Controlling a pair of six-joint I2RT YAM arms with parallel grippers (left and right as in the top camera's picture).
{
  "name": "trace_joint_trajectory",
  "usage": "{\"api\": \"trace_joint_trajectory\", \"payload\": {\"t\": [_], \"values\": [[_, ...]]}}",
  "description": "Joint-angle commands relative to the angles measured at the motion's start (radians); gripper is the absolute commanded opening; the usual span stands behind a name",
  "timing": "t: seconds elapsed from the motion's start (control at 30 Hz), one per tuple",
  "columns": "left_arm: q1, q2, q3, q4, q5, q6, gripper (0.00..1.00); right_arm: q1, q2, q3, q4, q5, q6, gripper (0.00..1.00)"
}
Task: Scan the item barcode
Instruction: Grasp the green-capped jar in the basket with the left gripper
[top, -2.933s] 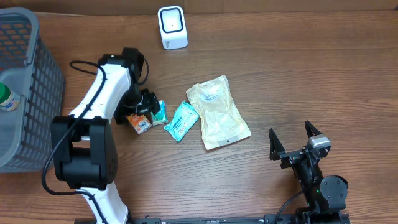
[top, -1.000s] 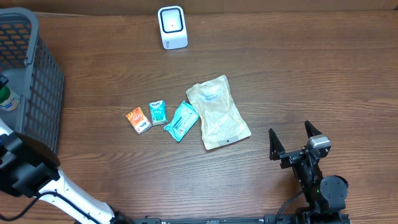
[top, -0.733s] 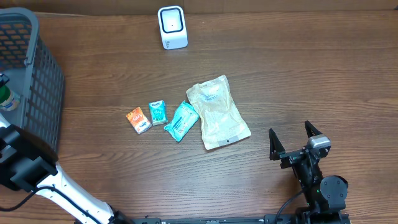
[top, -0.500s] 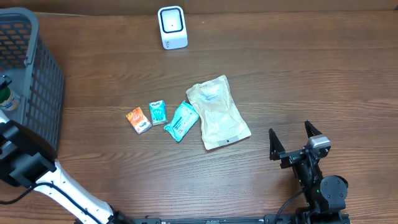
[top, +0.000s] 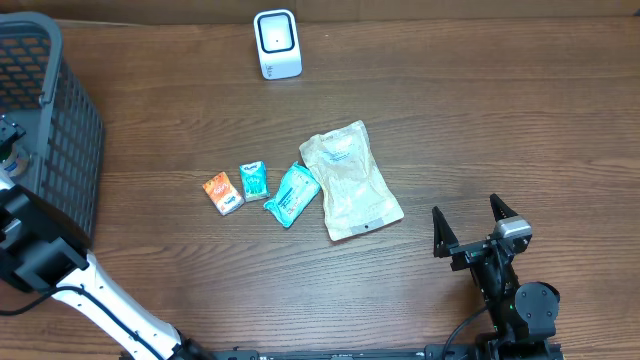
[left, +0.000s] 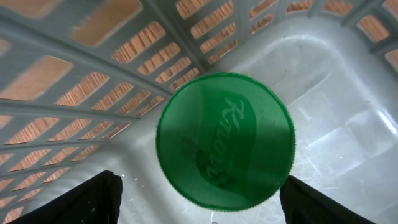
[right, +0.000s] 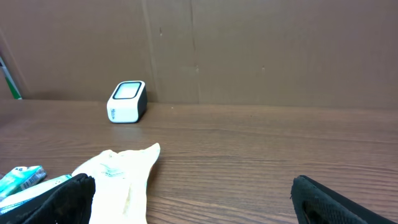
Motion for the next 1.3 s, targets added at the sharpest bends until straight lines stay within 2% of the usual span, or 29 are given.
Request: {"api": "trace_joint_trajectory", "payload": {"t": [0.0, 0.13, 0.37, 0.5, 0.87, 1.03, 1.27], "values": [[0.005, 0.03, -0.003, 0.002, -0.006, 0.024, 0.85, 0.004, -0.01, -0.01, 0.005, -0.001, 0.003, 1.0], [0.005, 0.031, -0.003, 0.007, 0.009, 0.024, 0.87, 0.004, -0.01, -0.01, 0.005, -0.001, 0.003, 1.0], [0.008, 0.041, -0.003, 0.034, 0.011, 0.039, 0.98, 0.004, -0.01, -0.01, 0.005, -0.001, 0.003, 1.0], [0.008, 0.069, -0.003, 0.049, 0.011, 0.039, 0.99, 0.004, -0.01, -0.01, 0.005, -0.001, 0.003, 1.0], [0.007, 0.102, -0.003, 0.087, 0.011, 0.038, 0.86, 0.004, -0.01, -0.01, 0.005, -0.001, 0.003, 0.99], [0.007, 0.101, -0.003, 0.098, 0.011, 0.039, 0.72, 0.004, -0.01, -0.01, 0.005, -0.001, 0.003, 1.0], [0.006, 0.092, -0.001, 0.097, 0.011, 0.039, 0.67, 0.004, -0.01, -0.01, 0.005, -0.001, 0.003, 1.0]]}}
